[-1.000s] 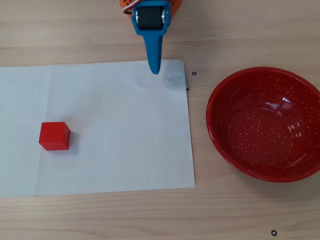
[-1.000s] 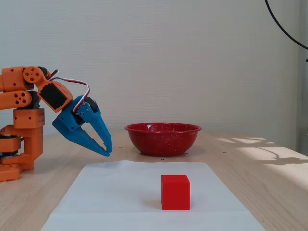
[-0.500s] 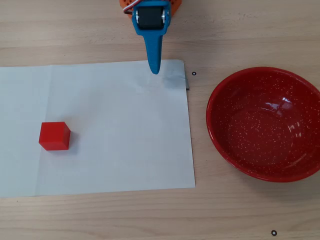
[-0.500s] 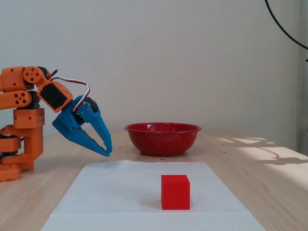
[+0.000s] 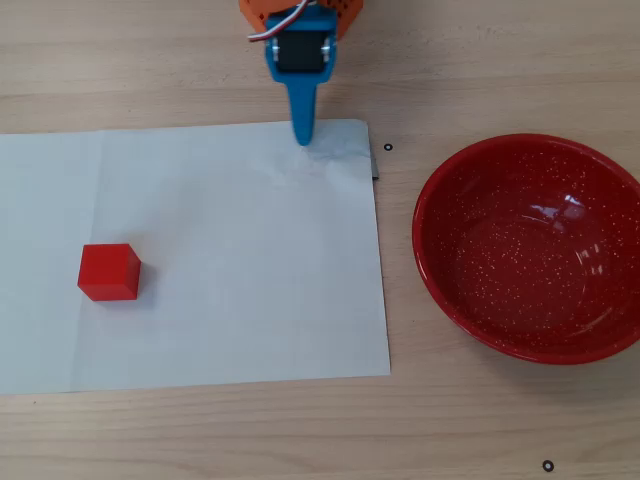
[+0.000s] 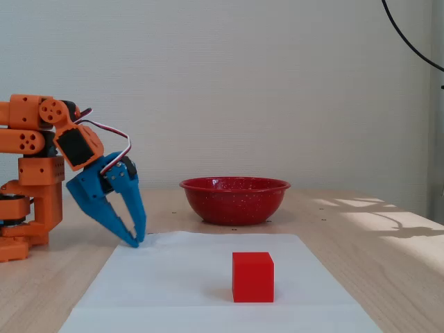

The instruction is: Grasp the red cube and put it in the red bowl

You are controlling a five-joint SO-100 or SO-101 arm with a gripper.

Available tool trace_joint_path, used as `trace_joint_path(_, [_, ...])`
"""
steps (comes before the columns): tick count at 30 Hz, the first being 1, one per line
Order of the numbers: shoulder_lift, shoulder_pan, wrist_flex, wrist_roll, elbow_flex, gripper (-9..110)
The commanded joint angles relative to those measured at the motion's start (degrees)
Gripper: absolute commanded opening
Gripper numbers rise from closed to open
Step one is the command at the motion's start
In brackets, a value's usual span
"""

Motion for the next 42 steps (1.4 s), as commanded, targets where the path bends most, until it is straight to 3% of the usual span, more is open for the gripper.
trace_joint_path(1, [-4.0,-0.2,2.8,0.4,-10.6,0])
trace_joint_path(19, [-31.4,-5.3,23.1,5.0,-49.7,0])
trace_joint_path(42, [-79.4,-21.4,45.3,16.4,-110.0,4])
